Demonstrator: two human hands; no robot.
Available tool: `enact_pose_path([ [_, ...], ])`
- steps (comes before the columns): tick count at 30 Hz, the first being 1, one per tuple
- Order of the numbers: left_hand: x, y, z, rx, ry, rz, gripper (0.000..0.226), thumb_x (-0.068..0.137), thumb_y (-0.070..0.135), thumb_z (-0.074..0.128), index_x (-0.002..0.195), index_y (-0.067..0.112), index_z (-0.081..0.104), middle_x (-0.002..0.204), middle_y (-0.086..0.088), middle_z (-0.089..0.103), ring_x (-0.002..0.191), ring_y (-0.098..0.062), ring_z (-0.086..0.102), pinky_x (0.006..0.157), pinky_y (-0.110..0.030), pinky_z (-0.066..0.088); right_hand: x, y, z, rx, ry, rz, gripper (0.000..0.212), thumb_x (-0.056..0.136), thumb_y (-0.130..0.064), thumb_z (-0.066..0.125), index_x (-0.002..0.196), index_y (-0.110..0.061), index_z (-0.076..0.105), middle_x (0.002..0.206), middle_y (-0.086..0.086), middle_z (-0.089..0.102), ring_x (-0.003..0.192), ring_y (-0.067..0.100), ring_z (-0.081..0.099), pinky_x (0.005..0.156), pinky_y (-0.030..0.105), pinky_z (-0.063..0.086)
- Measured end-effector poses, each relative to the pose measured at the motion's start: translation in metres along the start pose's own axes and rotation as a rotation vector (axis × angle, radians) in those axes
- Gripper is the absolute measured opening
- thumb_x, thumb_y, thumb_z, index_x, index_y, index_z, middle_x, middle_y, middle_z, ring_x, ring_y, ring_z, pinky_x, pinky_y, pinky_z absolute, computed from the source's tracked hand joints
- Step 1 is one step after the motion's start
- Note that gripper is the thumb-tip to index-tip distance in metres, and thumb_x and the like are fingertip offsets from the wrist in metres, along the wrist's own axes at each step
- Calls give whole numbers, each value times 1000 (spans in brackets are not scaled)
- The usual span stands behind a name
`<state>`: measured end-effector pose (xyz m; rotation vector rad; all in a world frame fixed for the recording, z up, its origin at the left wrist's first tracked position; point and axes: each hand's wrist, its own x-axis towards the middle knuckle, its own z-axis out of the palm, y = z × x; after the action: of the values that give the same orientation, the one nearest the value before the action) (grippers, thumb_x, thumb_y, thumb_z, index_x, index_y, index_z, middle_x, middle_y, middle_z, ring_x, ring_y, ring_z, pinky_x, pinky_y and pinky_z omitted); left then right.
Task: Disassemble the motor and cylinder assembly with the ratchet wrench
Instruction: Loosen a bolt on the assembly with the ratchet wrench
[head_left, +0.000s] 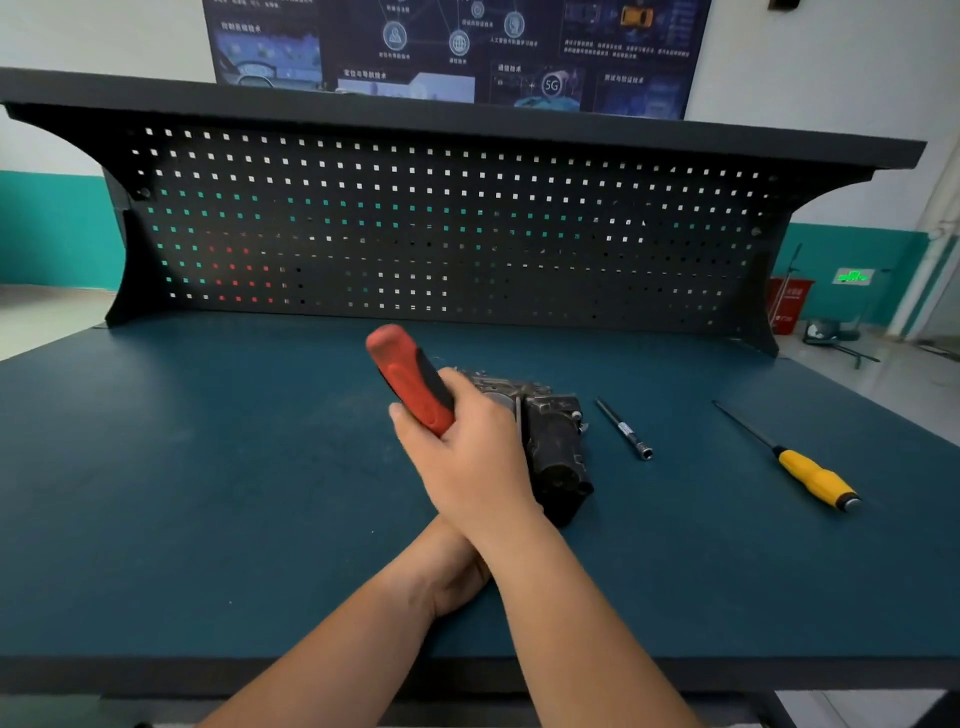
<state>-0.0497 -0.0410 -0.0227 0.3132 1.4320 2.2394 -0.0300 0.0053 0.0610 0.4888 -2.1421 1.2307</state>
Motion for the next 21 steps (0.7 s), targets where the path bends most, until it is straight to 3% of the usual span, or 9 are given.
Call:
enact_pose_path([
  [3, 0, 1, 0, 44, -12, 14, 31, 91, 0, 49, 72, 13, 70, 69, -5, 66, 67, -15, 64, 59, -26, 52, -2, 1, -7, 128, 93, 20, 34, 84, -30, 66, 62, -28, 41, 50, -16, 46, 48, 5, 42, 48, 19, 32],
  [6, 1, 1, 1, 45, -19, 16, 34, 91, -1, 49, 71, 11, 73, 69, -4, 69, 62, -12, 66, 58, -24, 53, -6, 4, -24, 364, 236, 172, 30, 83, -19, 70, 62, -23, 49, 47, -16, 46, 44, 0, 42, 46, 12, 33],
  [11, 3, -1, 1, -3, -6, 2, 23, 81, 23, 58, 72, 12, 76, 75, -4, 73, 68, -11, 69, 62, -23, 55, -15, 18, -54, 975, 525, 411, 30, 88, -1, 56, 65, -19, 46, 44, -12, 37, 37, 2, 32, 39, 15, 28],
  [15, 3, 0, 1, 14, -6, -14, 22, 76, 28, 61, 70, 15, 77, 75, -2, 73, 67, -10, 69, 59, -21, 53, -29, 37, -71, 1297, 809, 575, 33, 90, -13, 43, 60, -21, 32, 42, -10, 28, 35, 6, 27, 38, 18, 28],
  [21, 2, 0, 1, 14, 7, -15, 21, 74, 30, 62, 69, 15, 77, 70, -3, 72, 63, -9, 68, 58, -20, 53, -57, 64, -63, 1507, 1029, 792, 26, 87, -21, 39, 62, -20, 33, 39, -9, 22, 33, 8, 23, 39, 19, 26],
])
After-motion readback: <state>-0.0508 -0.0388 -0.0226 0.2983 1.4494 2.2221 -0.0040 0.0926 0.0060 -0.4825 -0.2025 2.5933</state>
